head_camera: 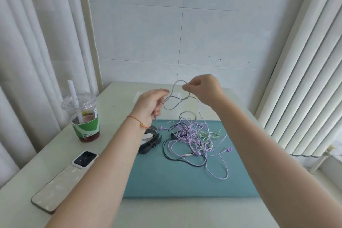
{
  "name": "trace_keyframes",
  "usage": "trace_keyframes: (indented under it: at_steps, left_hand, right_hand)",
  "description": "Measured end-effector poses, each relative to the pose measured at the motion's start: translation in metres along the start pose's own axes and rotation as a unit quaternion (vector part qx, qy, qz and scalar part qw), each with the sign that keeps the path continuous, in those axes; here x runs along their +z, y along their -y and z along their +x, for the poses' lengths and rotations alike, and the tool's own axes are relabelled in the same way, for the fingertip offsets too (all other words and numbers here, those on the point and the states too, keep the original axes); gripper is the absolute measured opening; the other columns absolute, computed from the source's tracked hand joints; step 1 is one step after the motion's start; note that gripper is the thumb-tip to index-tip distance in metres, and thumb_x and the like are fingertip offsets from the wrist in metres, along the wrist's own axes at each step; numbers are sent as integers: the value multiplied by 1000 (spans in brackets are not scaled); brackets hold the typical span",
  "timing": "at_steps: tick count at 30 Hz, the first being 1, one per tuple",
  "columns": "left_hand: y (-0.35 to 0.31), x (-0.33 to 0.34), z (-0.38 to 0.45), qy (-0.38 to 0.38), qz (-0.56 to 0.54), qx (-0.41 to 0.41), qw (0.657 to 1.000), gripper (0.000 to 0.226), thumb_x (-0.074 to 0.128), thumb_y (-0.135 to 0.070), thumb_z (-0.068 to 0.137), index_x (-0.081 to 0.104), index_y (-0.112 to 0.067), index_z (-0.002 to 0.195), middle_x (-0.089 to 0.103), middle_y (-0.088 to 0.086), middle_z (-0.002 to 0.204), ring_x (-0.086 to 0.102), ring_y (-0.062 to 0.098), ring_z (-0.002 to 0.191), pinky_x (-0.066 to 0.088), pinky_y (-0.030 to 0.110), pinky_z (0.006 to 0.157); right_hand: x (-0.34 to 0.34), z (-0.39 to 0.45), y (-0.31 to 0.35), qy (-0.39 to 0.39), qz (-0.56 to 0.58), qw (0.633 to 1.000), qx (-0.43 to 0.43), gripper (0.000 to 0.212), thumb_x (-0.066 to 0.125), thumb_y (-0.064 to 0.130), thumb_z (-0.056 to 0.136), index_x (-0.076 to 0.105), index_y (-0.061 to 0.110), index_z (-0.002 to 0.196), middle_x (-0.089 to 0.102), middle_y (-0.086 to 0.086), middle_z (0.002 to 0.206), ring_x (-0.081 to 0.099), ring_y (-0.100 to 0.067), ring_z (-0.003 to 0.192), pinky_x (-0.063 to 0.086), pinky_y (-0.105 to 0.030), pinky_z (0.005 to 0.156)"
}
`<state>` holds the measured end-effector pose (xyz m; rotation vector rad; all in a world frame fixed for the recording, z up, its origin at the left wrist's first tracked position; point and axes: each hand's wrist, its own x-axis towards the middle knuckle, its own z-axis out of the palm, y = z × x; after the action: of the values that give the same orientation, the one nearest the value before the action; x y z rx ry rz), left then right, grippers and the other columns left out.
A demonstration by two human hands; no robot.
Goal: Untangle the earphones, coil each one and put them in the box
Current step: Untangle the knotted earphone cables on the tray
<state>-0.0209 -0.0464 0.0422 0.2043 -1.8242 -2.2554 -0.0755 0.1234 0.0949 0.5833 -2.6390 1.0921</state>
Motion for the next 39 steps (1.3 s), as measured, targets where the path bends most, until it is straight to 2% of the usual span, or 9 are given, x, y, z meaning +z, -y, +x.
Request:
trace_keyframes:
  at_steps: [3,10,14,20,24,28,31,35,39]
  left_hand:
    - [-7,21,-1,43,71,37,996,19,65,-8,85,72,-16,101,55,6,79,25,11,46,20,24,45]
    - [-15,38,-5,134,145,52,979,11,69,-24,88,67,-14,94,52,-10,55,24,9,43,18,23,46]
    - [-6,40,-11,165,173,29,971,18,71,-29,87,67,-12,89,61,-2,72,25,10,43,18,24,45]
    - [-2,23,3,-78,56,68,993,20,56,-18,94,60,-11,76,60,0,56,30,6,31,19,15,38]
    - [-4,-17,19,-291,-4,82,953,21,40,-11,89,42,-14,68,54,-5,40,41,10,33,30,19,43]
    - [9,-48,22,-313,201,52,927,20,45,-17,84,57,-7,72,66,14,74,58,33,75,44,35,66]
    - [16,-57,14,-265,398,11,878,23,44,-14,86,43,-12,63,46,5,65,46,30,72,34,30,63]
    - [23,-72,15,-216,574,-32,789,14,48,-19,88,60,-12,83,60,9,86,56,32,83,43,31,71]
    - [25,-71,17,-112,605,-73,785,13,60,-23,74,62,-12,67,68,8,75,60,27,73,43,27,64]
  right_hand:
    - [-8,3,17,-8,56,998,-18,20,69,30,85,71,12,77,64,4,63,54,-9,54,39,-19,49]
    - [-14,2,20,0,111,994,-5,20,67,26,87,72,8,79,65,-3,58,51,-8,39,38,-16,42]
    - [-7,-1,11,-6,132,991,14,19,68,28,87,73,14,76,63,1,57,48,-8,36,36,-19,41]
    - [4,-9,-1,119,145,980,63,16,70,23,88,67,8,91,60,-1,62,43,-9,33,35,-18,38]
    - [5,-10,-23,205,46,972,110,11,67,13,88,69,3,91,60,-4,59,47,-12,38,42,-20,41]
    - [12,-9,-39,147,87,964,204,35,46,22,100,62,3,75,60,-8,57,59,-18,45,50,-22,48]
    - [19,-10,-40,142,123,955,231,43,40,37,100,51,8,70,49,-4,46,60,-22,40,47,-23,45]
    - [22,-8,-33,145,104,964,199,44,49,42,98,53,6,73,55,-8,60,60,-21,50,51,-24,45]
    - [24,-5,-29,169,109,964,172,36,52,35,97,56,6,78,62,-5,60,63,-18,55,59,-37,73]
